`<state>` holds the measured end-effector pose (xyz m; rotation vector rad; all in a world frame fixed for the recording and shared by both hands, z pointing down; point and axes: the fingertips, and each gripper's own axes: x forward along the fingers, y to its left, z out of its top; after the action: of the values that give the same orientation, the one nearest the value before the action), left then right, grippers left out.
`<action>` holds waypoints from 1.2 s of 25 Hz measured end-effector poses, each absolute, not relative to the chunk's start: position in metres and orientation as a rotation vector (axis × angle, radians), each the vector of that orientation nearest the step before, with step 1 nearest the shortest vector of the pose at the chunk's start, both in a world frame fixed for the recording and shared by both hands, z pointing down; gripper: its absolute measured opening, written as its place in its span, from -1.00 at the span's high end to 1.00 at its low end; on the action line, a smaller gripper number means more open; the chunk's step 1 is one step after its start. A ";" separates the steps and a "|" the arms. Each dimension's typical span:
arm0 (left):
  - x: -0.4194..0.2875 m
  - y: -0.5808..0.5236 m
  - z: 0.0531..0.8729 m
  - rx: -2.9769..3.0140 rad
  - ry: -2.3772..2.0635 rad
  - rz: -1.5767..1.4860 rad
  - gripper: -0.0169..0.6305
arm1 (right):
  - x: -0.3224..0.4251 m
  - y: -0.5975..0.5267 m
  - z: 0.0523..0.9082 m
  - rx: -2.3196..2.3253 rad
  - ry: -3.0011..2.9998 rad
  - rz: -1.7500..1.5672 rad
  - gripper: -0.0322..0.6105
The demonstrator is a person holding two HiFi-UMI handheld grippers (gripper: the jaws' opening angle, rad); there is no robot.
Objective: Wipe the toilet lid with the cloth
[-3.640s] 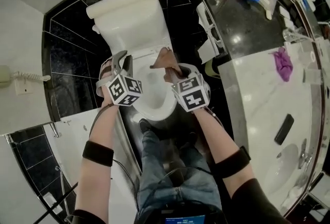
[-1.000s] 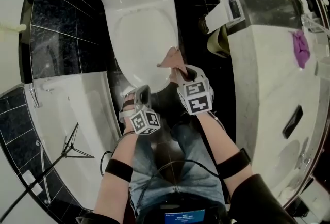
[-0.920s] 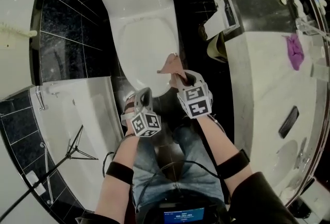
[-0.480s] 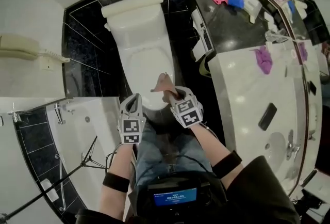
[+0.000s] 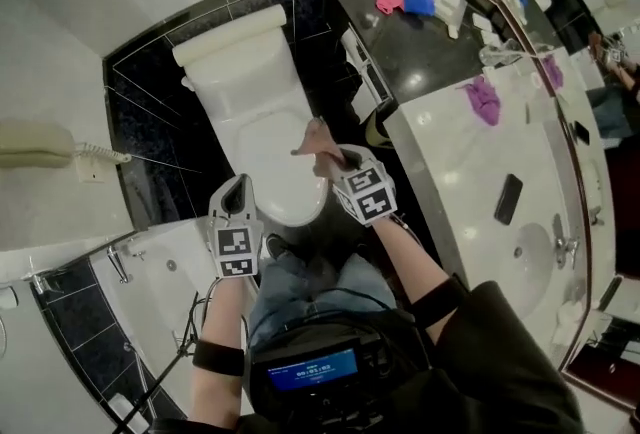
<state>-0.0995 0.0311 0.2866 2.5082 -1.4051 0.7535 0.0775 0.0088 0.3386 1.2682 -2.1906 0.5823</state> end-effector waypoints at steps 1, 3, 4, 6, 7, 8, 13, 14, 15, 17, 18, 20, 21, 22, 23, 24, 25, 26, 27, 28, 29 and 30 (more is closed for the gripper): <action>-0.097 0.022 0.284 2.531 -1.387 0.745 0.95 | 0.088 0.000 0.336 1.307 -2.169 0.577 0.65; -0.088 0.005 0.278 2.576 -1.344 0.740 0.95 | 0.114 -0.018 0.333 1.390 -2.123 0.571 0.65; -0.083 -0.003 0.275 2.593 -1.326 0.741 0.95 | 0.127 -0.025 0.331 1.427 -2.101 0.569 0.65; -0.071 -0.017 0.269 2.607 -1.300 0.733 0.95 | 0.153 -0.038 0.328 1.480 -2.054 0.572 0.64; -0.065 -0.024 0.265 2.611 -1.292 0.727 0.95 | 0.167 -0.044 0.328 1.495 -2.032 0.574 0.64; -0.057 -0.030 0.261 2.617 -1.286 0.722 0.95 | 0.181 -0.050 0.329 1.507 -2.013 0.577 0.64; -0.015 -0.066 0.258 2.618 -1.303 0.730 0.95 | 0.255 -0.092 0.349 1.550 -1.938 0.595 0.64; -0.006 -0.073 0.260 2.604 -1.309 0.726 0.95 | 0.269 -0.103 0.354 1.548 -1.926 0.593 0.64; 0.004 -0.078 0.262 2.594 -1.313 0.728 0.95 | 0.281 -0.113 0.358 1.542 -1.914 0.594 0.64; 0.022 -0.088 0.266 2.587 -1.316 0.740 0.95 | 0.305 -0.130 0.367 1.523 -1.886 0.593 0.64; 0.031 -0.093 0.268 2.584 -1.318 0.743 0.95 | 0.317 -0.139 0.373 1.516 -1.866 0.589 0.64; 0.046 -0.102 0.273 2.578 -1.326 0.751 0.95 | 0.341 -0.155 0.384 1.507 -1.830 0.586 0.64; 0.052 -0.106 0.276 2.572 -1.331 0.756 0.95 | 0.350 -0.162 0.388 1.502 -1.819 0.582 0.64; 0.057 -0.110 0.279 2.563 -1.338 0.760 0.95 | 0.357 -0.170 0.389 1.494 -1.817 0.572 0.64; 0.062 -0.113 0.282 2.552 -1.346 0.762 0.95 | 0.360 -0.178 0.388 1.483 -1.824 0.561 0.64; 0.066 -0.116 0.285 2.540 -1.353 0.763 0.95 | 0.364 -0.185 0.390 1.468 -1.830 0.555 0.64; 0.069 -0.119 0.289 2.528 -1.360 0.764 0.95 | 0.368 -0.190 0.394 1.452 -1.832 0.554 0.63; 0.071 -0.122 0.292 2.518 -1.366 0.768 0.95 | 0.372 -0.194 0.400 1.437 -1.829 0.556 0.63; 0.073 -0.124 0.296 2.509 -1.371 0.772 0.95 | 0.377 -0.198 0.406 1.423 -1.824 0.560 0.63; 0.075 -0.126 0.299 2.500 -1.377 0.777 0.95 | 0.381 -0.201 0.412 1.409 -1.819 0.564 0.63; 0.076 -0.128 0.303 2.490 -1.384 0.782 0.95 | 0.385 -0.204 0.418 1.395 -1.815 0.568 0.63; 0.078 -0.130 0.305 2.481 -1.390 0.787 0.95 | 0.387 -0.206 0.424 1.379 -1.813 0.575 0.62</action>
<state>0.0776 -0.1303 0.3054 2.4808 -1.3902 0.7866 0.3872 -0.2063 0.4239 1.3790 -1.8133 0.5753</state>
